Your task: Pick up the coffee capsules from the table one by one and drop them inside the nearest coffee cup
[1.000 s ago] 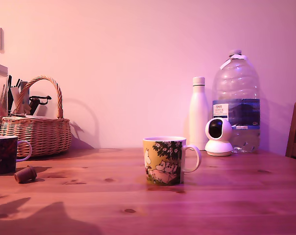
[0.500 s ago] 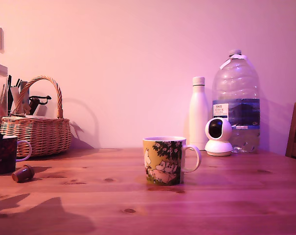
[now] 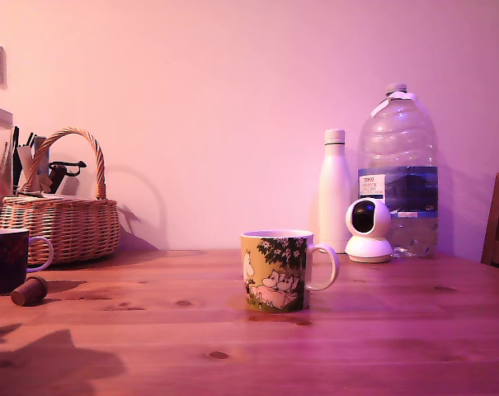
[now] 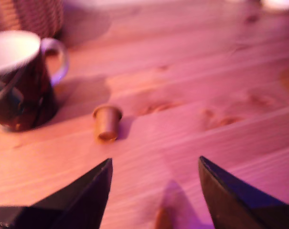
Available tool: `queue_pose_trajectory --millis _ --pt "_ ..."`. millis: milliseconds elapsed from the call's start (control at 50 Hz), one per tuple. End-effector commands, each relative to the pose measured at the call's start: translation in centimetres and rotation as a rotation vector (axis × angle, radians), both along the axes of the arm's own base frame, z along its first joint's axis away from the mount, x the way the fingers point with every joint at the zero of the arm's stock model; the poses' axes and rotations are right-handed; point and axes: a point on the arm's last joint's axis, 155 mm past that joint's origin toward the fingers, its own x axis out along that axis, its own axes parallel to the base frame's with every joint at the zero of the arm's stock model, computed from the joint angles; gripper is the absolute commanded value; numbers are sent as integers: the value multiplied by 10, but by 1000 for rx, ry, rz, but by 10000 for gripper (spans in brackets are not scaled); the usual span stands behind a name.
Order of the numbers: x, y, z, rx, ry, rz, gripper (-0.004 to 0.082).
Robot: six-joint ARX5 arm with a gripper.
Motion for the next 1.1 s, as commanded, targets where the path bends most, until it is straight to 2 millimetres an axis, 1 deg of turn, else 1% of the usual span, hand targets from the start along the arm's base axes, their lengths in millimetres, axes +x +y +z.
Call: queue_pose_trajectory --millis 0,180,340,560,680,840,1080 --pt "6 1 3 5 -21 -4 518" --pt "14 1 -4 -5 -5 -13 518" --pt "26 2 -9 -3 7 -12 518" --pt "40 7 -20 -4 13 -1 518" --pt "49 5 -23 -9 6 -12 518" --pt "61 -3 -30 -19 14 -57 518" --pt "72 -10 -40 -26 28 -101 516"
